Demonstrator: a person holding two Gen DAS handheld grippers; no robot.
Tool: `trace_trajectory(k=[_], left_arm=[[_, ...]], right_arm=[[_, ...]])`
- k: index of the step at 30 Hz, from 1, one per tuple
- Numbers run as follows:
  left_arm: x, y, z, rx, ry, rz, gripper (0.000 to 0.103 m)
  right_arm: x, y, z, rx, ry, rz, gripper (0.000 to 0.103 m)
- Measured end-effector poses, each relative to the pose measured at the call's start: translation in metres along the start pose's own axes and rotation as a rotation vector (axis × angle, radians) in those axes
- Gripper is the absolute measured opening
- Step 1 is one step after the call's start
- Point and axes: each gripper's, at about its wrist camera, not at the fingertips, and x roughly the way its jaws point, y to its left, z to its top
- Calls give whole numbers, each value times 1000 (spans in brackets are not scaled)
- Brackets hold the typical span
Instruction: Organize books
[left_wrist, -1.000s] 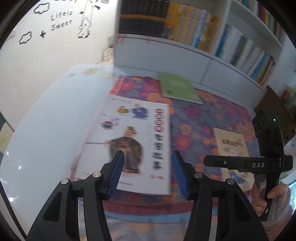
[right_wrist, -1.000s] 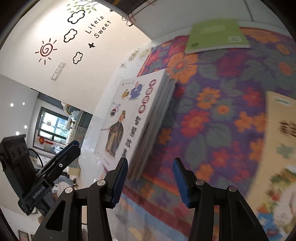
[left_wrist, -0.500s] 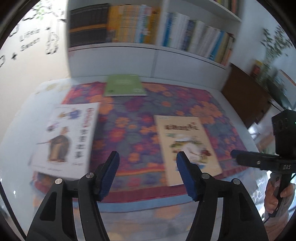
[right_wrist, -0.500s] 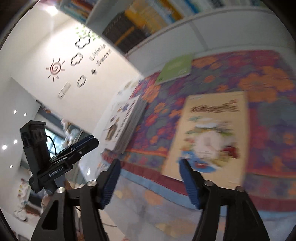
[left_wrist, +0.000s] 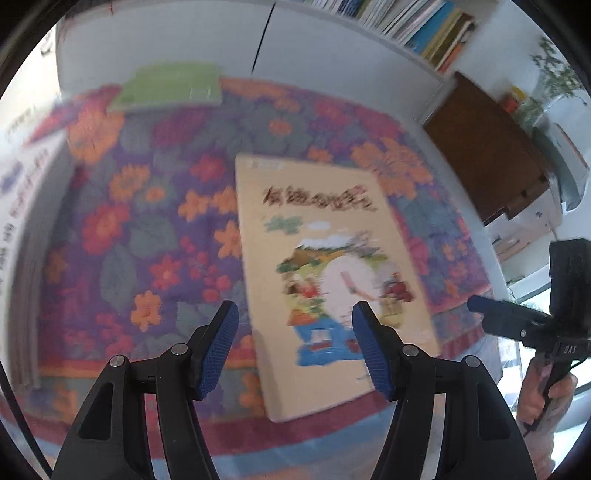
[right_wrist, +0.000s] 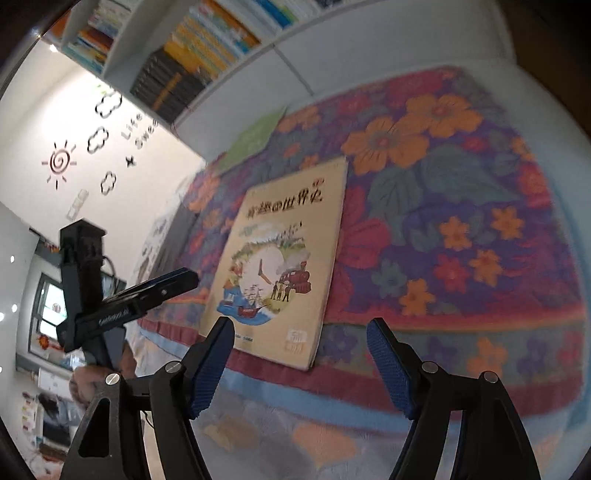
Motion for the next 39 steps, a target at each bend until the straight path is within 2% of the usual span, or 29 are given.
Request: trace_trajectory(k=[2,4,7,11,13,16,17,26,28,30,32,37,39], left_arm=[[13,9,-1,1,24,31,62],[23,20,1,-31,42,-27,62],[26,25,10,-27,19,-67,62],[35,24,17,37,-88,-127,75],[39,15,17,89,-133,-97,77],[46,-2,17,182,-134,-1,79],[47,-4,16,197,-137,6,83],[49,-6,20,211,-136,13,89],[50,-7,19,220,-131,10,92],[51,-10,18,234,-122,12,99],[54,-15,17,262,-111,28,103],[54,-13,18,260,-108,11,102],[55,-13,18,263,-107,15,102]], right_arm=[[20,1,11,-28,46,-11,69],[37,1,19,-54,86,-2,62],[64,-7,32,-48,127,16,62],[74,-13,46,-58,44,79,62],[74,-19,46,-54,27,121,61],[71,-27,40,-85,-9,174,59],[70,-28,38,-89,-17,180,59],[78,4,27,-260,-86,10,62],[81,11,23,-313,-96,-27,66],[82,10,22,-329,-103,-38,66],[81,4,24,-304,-107,-5,68],[78,-21,35,-182,-92,166,70],[78,-22,36,-168,-92,184,70]])
